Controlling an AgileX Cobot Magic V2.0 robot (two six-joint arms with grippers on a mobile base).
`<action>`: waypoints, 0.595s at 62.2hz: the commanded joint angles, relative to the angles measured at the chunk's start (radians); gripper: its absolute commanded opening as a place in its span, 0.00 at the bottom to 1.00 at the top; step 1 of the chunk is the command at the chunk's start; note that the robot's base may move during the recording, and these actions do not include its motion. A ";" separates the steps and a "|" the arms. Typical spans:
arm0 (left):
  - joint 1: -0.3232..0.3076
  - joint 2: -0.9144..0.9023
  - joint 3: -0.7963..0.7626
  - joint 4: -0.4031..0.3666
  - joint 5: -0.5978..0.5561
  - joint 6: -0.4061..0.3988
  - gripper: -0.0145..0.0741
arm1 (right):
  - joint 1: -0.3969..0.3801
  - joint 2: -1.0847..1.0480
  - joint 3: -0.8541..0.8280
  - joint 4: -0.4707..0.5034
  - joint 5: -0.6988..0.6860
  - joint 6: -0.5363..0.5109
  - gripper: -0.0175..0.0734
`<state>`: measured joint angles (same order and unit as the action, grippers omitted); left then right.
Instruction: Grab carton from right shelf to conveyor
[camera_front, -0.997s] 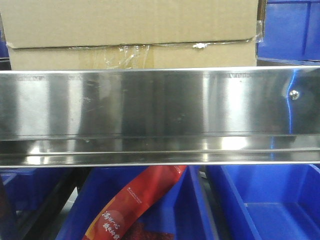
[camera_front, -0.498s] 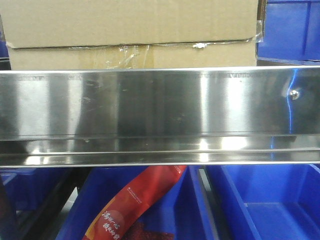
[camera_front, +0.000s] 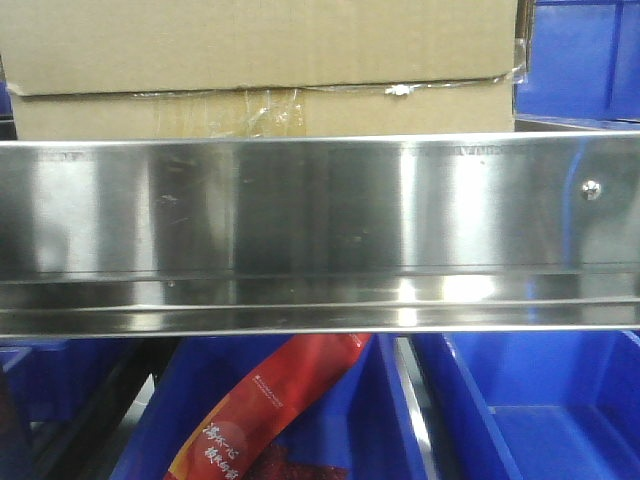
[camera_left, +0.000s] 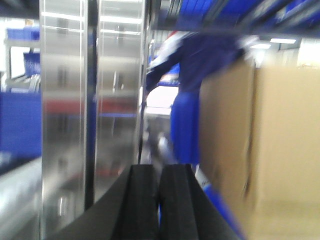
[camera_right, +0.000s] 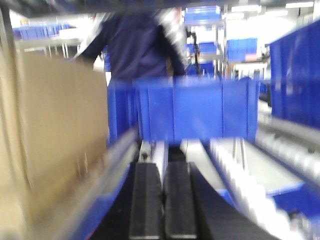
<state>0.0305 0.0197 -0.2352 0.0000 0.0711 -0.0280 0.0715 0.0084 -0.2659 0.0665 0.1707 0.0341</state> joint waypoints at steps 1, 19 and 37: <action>-0.006 0.045 -0.138 0.012 0.110 0.001 0.25 | 0.002 0.038 -0.132 0.000 0.078 -0.006 0.33; -0.006 0.319 -0.477 0.017 0.273 0.001 0.69 | 0.002 0.257 -0.340 0.000 0.117 -0.006 0.82; -0.122 0.587 -0.691 0.028 0.424 0.060 0.77 | 0.020 0.402 -0.462 0.001 0.185 -0.009 0.81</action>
<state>-0.0405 0.5415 -0.8641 0.0249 0.4454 -0.0122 0.0773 0.3712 -0.6674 0.0665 0.3286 0.0341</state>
